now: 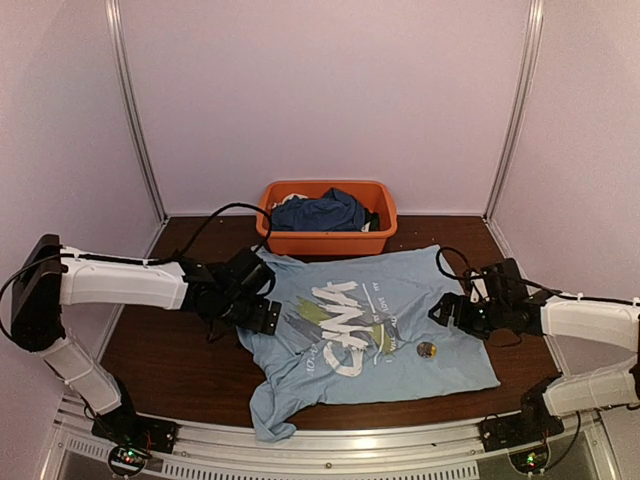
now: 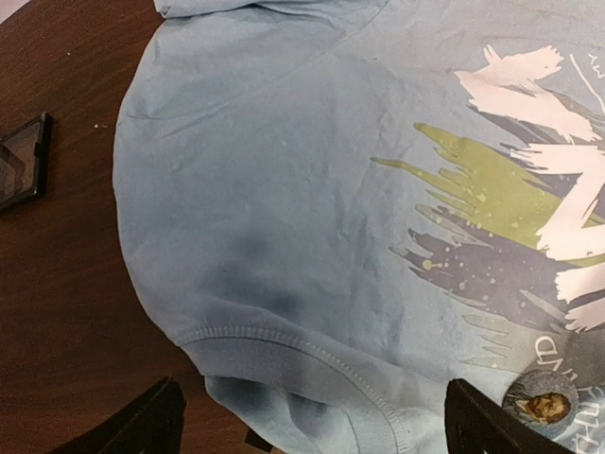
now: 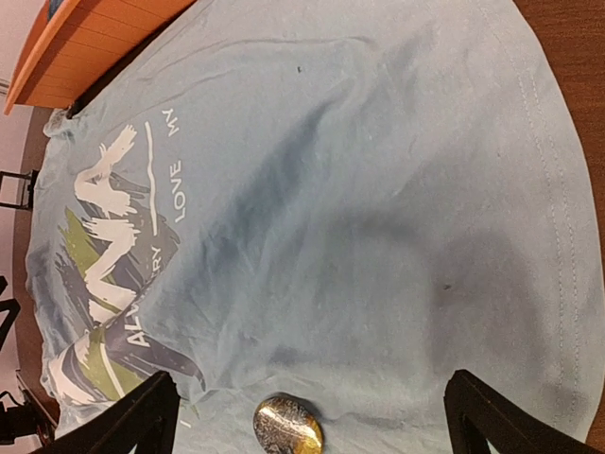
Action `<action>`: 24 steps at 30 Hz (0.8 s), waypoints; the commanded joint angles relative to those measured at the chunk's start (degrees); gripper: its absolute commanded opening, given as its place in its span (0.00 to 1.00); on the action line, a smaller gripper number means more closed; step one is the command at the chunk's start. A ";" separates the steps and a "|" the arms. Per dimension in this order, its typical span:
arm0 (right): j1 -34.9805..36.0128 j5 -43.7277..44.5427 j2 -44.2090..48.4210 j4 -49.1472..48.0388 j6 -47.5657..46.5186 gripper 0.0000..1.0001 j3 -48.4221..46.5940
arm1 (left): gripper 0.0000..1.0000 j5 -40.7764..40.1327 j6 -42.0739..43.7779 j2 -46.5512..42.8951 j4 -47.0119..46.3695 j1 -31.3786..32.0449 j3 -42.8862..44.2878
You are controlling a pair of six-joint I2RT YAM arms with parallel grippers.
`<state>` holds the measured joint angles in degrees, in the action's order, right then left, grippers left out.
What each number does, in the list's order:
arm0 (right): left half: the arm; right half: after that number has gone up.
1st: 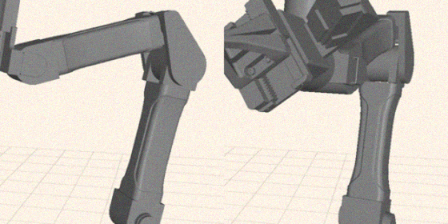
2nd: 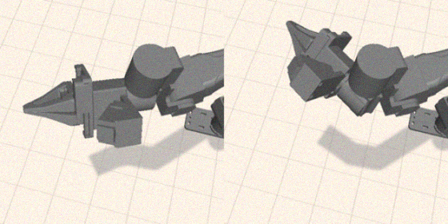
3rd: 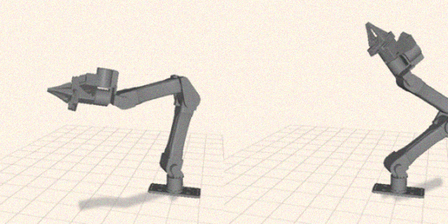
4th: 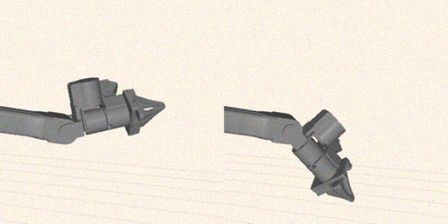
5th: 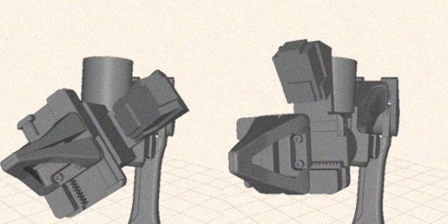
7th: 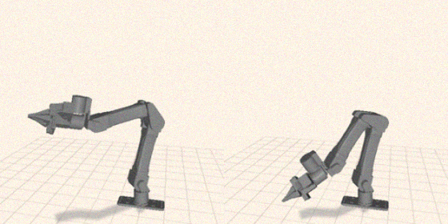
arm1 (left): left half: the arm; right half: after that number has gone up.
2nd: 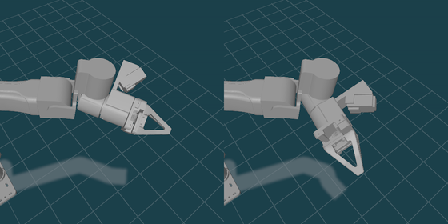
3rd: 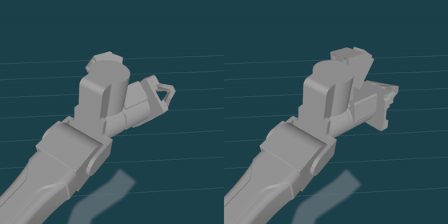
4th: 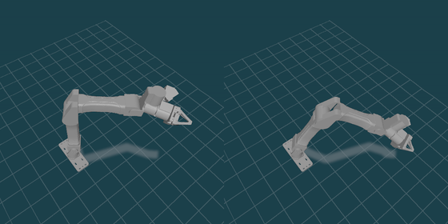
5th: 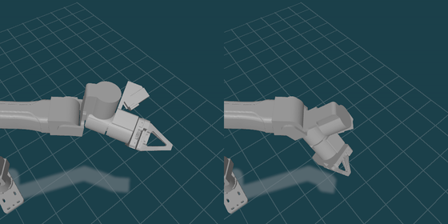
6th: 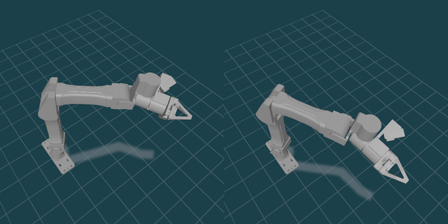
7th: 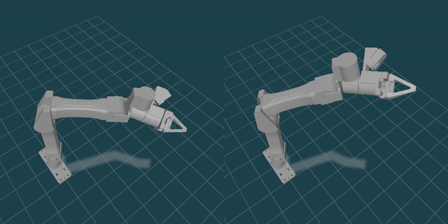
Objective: Pin the brooch onto the clothing
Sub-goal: Smooth out the clothing with brooches at the center of the board.
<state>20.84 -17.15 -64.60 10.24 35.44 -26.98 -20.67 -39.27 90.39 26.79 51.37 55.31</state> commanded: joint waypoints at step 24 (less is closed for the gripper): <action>-0.10 -0.54 10.75 2.53 1.56 1.00 6.55 | 0.98 -0.96 -8.59 8.67 5.46 1.09 6.55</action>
<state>20.86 -17.47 -55.20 11.81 37.28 -22.04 -19.46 -45.71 97.01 29.89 52.18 62.81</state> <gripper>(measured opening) 0.997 0.976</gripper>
